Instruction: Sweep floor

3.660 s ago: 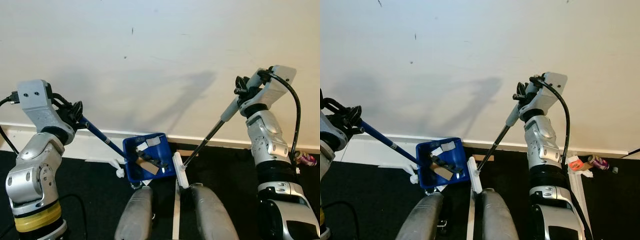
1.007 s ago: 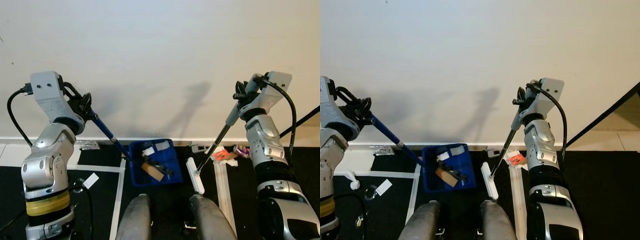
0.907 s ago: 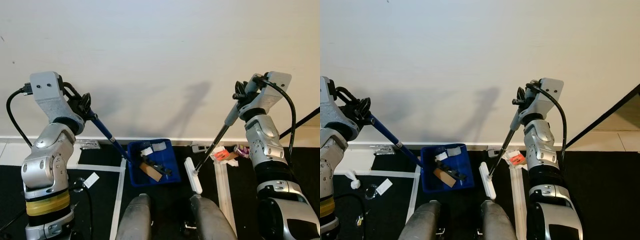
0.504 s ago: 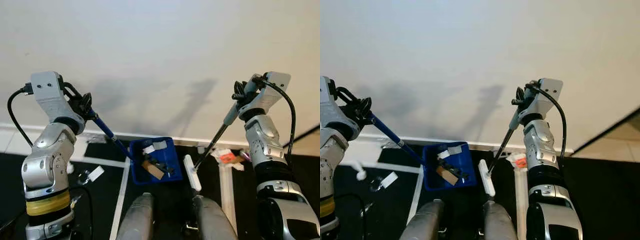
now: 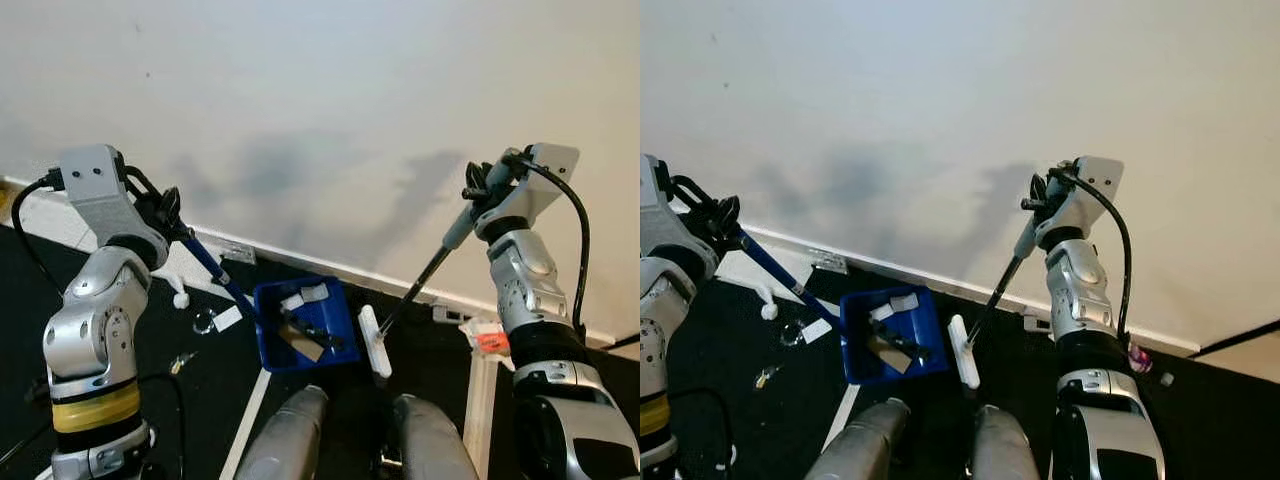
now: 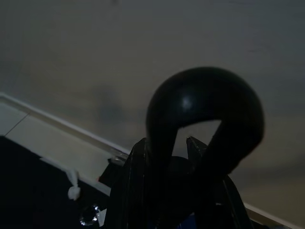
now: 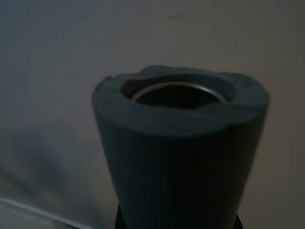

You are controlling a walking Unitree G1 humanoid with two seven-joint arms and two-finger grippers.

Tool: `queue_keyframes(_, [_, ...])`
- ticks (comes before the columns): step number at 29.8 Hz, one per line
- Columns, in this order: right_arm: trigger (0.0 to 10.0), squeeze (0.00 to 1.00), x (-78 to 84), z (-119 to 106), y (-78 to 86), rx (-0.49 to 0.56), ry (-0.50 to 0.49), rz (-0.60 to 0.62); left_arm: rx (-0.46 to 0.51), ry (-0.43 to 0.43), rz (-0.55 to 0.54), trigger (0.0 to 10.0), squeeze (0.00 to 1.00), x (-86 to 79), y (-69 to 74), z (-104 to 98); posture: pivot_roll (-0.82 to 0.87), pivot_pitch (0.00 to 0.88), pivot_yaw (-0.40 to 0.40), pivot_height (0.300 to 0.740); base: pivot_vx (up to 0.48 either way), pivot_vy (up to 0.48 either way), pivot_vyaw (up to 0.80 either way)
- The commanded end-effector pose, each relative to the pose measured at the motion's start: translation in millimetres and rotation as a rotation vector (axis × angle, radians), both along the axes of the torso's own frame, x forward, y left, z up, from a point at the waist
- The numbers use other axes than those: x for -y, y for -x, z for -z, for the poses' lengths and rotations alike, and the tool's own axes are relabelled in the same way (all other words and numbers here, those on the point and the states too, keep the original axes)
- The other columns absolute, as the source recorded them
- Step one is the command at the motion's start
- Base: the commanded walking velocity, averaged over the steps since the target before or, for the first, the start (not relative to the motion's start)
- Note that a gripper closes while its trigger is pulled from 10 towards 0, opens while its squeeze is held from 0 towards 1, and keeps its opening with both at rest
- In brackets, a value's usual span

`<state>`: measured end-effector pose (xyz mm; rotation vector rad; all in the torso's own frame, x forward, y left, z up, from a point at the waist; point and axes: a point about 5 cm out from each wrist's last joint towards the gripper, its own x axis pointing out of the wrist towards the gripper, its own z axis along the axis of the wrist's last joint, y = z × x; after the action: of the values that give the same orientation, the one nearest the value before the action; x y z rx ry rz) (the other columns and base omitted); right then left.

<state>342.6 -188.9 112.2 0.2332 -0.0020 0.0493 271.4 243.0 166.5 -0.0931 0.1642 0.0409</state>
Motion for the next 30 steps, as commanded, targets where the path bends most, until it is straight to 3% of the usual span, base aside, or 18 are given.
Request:
queue_keyframes(1, [10.0, 0.0, -2.7, -3.3, -0.7, 0.022, 0.017, -0.016, 0.029, -0.007, -0.006, 10.0, 0.0, -1.4, -0.8, -4.7, 0.05, 0.077, 0.006, 0.74, 0.0, 0.0, 0.78])
queue_keyframes(30, [10.0, 0.0, -5.2, -1.9, -0.4, 0.017, 0.013, -0.031, 0.027, -0.004, -0.01, 10.0, 0.0, -0.4, -0.5, -4.4, 0.05, 0.08, 0.005, 0.74, 0.0, 0.0, 0.78])
